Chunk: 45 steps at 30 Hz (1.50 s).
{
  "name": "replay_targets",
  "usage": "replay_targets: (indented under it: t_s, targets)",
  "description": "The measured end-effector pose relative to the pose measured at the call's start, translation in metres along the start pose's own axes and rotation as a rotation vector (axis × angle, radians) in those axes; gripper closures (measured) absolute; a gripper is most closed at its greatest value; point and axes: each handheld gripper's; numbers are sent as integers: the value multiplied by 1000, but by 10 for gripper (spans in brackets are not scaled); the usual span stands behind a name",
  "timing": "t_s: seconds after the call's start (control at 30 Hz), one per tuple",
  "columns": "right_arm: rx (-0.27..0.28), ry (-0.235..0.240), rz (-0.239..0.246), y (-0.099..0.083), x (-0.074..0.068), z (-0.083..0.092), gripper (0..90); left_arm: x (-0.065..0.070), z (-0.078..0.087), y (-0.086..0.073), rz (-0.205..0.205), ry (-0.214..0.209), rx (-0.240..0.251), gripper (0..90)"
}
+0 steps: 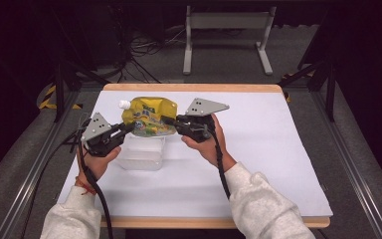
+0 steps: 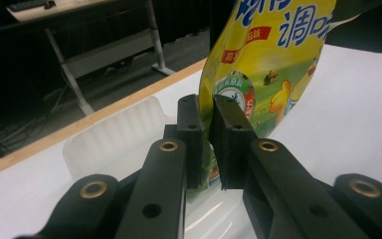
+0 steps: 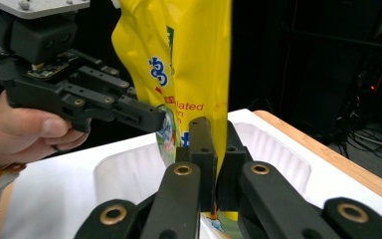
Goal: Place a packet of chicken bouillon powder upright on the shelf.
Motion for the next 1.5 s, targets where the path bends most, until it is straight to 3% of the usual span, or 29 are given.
replay_targets:
  t_s: [0.23,0.37,0.53,0.67,0.93,1.07,1.1,1.33,1.5]
  targets:
    - [-11,-2,-15,-3,-2,-22,900,-13,2,-10,36,23,-5,828]
    - [-18,10,-40,-10,-3,-34,899,-16,2,-13,32,46,-25,828]
    - [-34,8,-36,-15,-5,-43,898,-22,0,-22,39,56,-48,827]
    - [-37,7,-52,-22,-4,-50,899,-24,-3,-27,20,83,-51,826]
    - [-41,11,-53,-26,-6,-55,893,-28,-4,-33,37,64,-49,828]
    - [-71,-22,-52,-30,-8,-59,893,-27,-6,-33,22,71,-80,831]
    - [-77,-21,-60,-31,-7,-59,892,-28,-6,-34,31,60,-87,832]
    - [-116,-35,-57,-37,-5,-66,893,-27,-12,-38,31,87,-134,806]
    - [-129,-34,-67,-41,-3,-69,894,-28,-13,-39,73,85,-118,768]
Point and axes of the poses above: each handheld gripper's, and its own axes: z roughly backward along the jaws, y roughly out of its top, x roughly to its right, and after that the axes turned 10 degrees about -y, right-handed
